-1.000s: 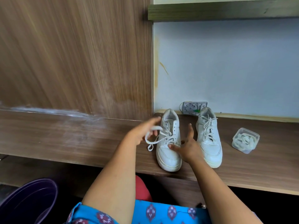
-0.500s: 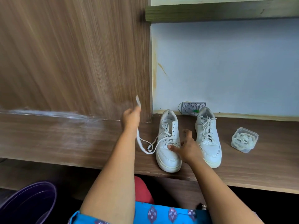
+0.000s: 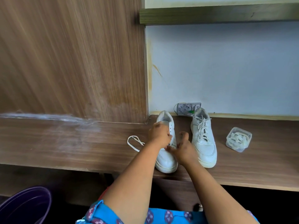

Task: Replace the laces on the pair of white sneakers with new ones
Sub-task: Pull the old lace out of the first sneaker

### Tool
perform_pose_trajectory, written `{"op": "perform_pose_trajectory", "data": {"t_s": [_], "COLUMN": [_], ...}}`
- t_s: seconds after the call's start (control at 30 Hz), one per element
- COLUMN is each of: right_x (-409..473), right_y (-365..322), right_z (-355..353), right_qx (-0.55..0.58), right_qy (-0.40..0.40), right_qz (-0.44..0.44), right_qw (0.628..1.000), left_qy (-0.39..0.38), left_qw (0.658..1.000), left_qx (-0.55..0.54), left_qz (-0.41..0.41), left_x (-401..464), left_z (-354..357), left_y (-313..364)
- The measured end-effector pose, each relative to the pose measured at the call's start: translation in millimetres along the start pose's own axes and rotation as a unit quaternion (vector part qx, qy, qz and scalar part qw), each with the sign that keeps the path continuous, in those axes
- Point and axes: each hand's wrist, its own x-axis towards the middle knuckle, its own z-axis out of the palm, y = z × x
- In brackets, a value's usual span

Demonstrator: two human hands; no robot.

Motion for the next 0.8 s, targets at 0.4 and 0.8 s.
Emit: {"op": "perform_pose_trajectory", "data": {"t_s": [0.4, 0.8], "right_x": [-3.5, -1.1], "right_y": [-6.1, -5.8], "right_z": [1.4, -5.2], "right_qx": [0.028, 0.037], "right_qy": [-0.006, -0.02], "right_qz": [-0.015, -0.006], "right_qw": [0.999, 0.999], "left_qy": [-0.083, -0.029], "left_qw": [0.985, 0.968], "left_qx": [-0.136, -0.224], "left_qz": [-0.073, -0.109], "left_x": [-3.6, -8.1], "left_z": [-15.6, -30.6], "left_y": [-17.0, -24.2]}}
